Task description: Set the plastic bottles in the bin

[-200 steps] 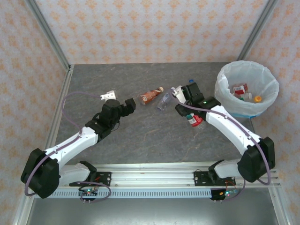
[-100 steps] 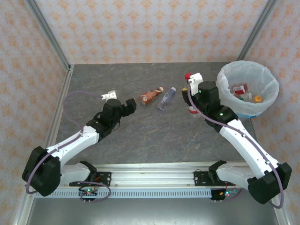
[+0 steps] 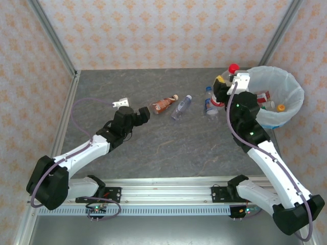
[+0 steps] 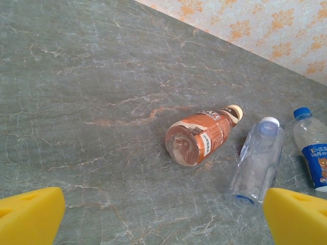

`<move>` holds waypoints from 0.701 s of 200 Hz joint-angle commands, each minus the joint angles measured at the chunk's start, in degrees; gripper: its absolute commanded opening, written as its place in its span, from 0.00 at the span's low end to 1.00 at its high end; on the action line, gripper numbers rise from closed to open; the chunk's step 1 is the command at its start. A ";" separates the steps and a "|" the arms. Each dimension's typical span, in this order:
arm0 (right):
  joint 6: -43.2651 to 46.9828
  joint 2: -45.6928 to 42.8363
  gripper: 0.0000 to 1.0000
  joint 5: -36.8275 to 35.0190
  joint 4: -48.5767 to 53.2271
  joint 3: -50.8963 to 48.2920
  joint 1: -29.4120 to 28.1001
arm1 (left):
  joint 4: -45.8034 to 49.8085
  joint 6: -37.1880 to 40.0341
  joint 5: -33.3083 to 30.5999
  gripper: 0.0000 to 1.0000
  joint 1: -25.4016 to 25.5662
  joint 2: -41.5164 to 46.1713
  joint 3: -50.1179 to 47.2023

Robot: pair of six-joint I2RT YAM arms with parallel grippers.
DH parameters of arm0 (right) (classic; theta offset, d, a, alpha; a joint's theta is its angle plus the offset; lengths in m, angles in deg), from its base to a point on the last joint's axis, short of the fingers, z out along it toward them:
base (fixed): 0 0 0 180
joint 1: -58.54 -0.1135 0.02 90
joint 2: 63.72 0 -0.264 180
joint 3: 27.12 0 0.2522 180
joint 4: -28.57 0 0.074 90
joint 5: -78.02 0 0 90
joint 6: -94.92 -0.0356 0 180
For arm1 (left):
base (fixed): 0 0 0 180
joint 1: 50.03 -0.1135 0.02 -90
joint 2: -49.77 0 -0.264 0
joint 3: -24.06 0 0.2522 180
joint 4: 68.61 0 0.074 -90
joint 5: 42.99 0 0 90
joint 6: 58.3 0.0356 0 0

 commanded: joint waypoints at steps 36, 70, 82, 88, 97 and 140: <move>6.36 -0.47 0.51 -5.18 -10.54 3.16 4.98 | 0.22 -0.80 1.01 1.00 -0.59 -0.65 1.75; 7.30 0.42 0.51 -4.10 -10.72 5.74 11.50 | 0.35 -1.22 0.59 1.00 -0.63 -0.10 1.03; 6.61 0.79 0.52 -3.92 -10.77 6.39 14.23 | 0.08 -1.51 0.63 1.00 -0.61 0.06 0.73; 5.97 0.96 0.52 -3.62 -10.71 6.78 15.56 | 0.05 -1.68 0.63 1.00 -0.57 0.08 0.60; 4.58 1.27 0.52 -2.88 -10.34 7.36 17.37 | 0.05 -1.78 0.77 1.00 -0.55 0.16 0.50; 1.49 2.95 0.53 -1.86 -9.58 9.13 23.25 | 0.46 -1.79 0.06 1.00 -0.55 0.82 -0.10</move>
